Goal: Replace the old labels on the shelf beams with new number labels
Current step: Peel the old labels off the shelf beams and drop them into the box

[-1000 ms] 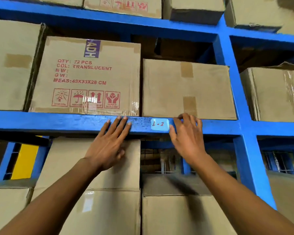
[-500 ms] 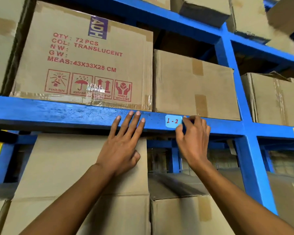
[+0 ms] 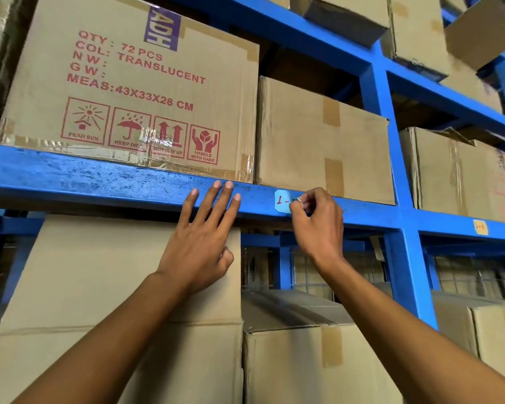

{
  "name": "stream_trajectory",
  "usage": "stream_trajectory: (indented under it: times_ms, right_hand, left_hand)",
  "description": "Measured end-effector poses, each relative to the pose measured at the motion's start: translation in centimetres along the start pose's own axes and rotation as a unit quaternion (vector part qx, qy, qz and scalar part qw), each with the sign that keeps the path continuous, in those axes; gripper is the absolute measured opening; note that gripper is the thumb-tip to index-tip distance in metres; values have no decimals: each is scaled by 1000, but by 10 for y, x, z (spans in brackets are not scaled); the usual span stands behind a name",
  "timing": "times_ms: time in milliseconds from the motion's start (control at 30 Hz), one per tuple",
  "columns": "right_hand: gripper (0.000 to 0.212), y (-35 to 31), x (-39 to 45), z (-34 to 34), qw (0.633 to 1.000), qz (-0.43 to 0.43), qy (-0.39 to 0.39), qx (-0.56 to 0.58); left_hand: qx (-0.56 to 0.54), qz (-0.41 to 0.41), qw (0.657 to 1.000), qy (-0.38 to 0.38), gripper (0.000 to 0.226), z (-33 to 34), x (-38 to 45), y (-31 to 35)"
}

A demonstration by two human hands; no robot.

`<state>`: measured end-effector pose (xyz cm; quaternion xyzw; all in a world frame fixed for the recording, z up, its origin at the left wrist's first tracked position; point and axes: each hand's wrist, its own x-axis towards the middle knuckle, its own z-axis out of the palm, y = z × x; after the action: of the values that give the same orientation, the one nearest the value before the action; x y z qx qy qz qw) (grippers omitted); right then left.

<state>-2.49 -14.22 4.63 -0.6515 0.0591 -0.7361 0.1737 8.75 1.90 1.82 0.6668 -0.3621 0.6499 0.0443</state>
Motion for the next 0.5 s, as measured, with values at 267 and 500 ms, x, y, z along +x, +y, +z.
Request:
stream_trajectory:
  times_ms: [267, 500]
  right_hand:
    - [4, -2, -4, -21, 997, -20, -30, 63]
    - [9, 38, -25, -74, 998, 13, -29, 58]
  left_hand:
    - [-14, -25, 1000, -11, 87, 0, 1, 8]
    - [-95, -64, 993, -2, 74, -7, 3, 54]
